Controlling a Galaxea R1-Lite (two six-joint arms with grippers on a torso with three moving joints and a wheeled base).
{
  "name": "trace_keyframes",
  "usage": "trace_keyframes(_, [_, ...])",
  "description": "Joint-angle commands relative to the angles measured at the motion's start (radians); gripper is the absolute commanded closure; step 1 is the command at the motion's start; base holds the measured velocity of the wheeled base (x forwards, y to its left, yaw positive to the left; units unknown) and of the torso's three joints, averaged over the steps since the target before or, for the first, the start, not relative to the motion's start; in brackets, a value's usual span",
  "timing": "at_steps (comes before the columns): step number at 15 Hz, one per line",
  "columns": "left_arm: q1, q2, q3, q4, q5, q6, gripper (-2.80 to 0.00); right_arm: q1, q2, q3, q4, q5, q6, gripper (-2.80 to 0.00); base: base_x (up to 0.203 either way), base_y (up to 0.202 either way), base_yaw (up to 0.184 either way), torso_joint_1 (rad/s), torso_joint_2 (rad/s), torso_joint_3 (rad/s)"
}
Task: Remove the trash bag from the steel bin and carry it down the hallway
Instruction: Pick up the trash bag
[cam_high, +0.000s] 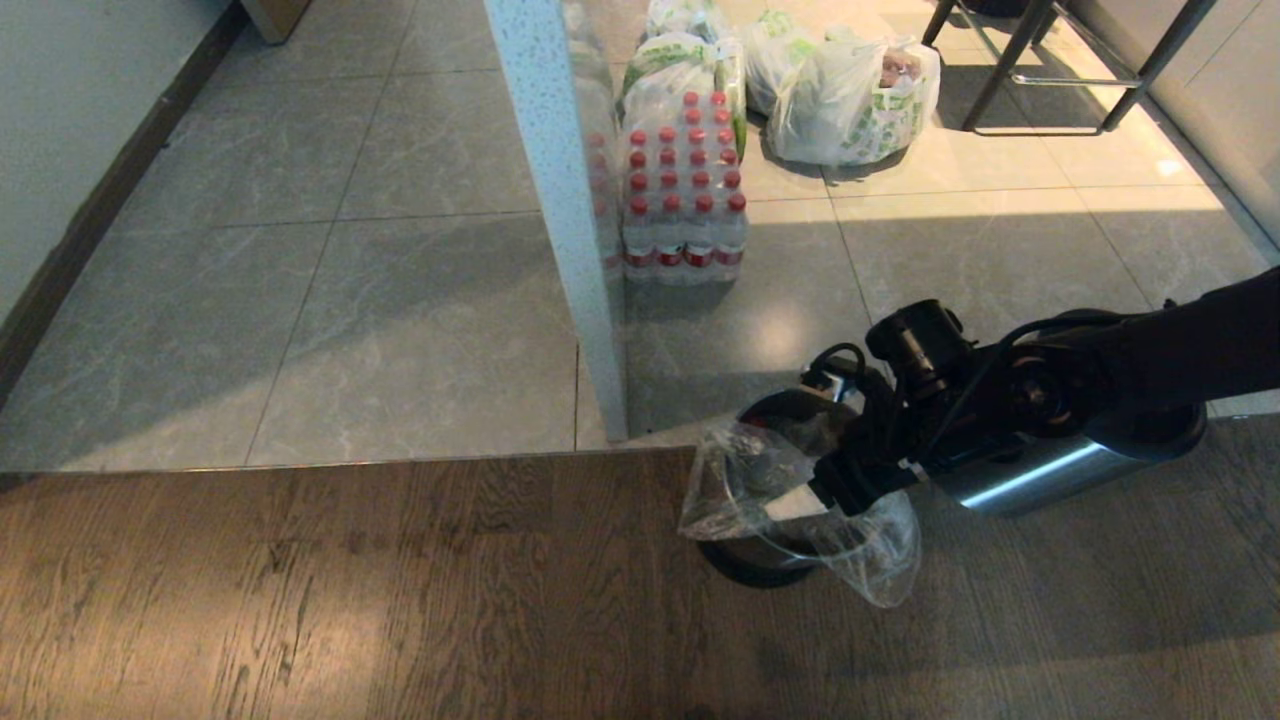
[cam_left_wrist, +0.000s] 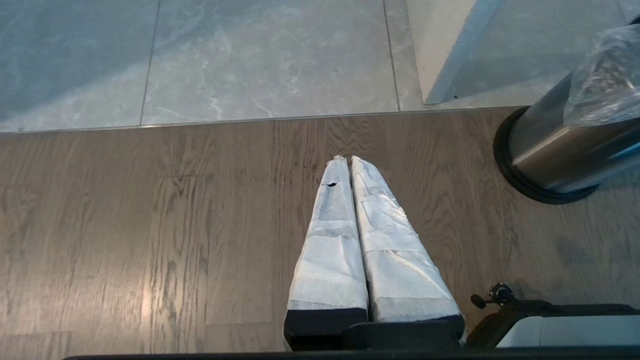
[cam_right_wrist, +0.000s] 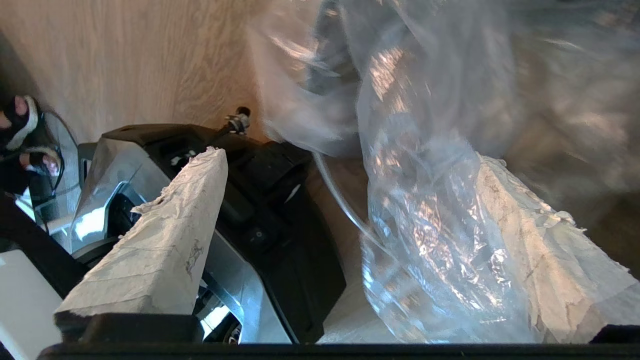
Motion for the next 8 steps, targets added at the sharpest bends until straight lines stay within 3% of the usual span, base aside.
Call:
trace_keyframes(1, [0.0,0.0,0.002,0.0,0.0,0.0,0.0,0.017,0.019,-0.011,-0.001,0.003,-0.002,-2.8,0.0,0.0,0.0,0.0,0.0,0.0])
trace_keyframes(8, [0.0,0.0,0.002,0.0,0.0,0.0,0.0,0.034,0.079,-0.027,-0.084,0.0,-0.009,-2.8,0.0,0.0,0.0,0.0,0.0,0.0])
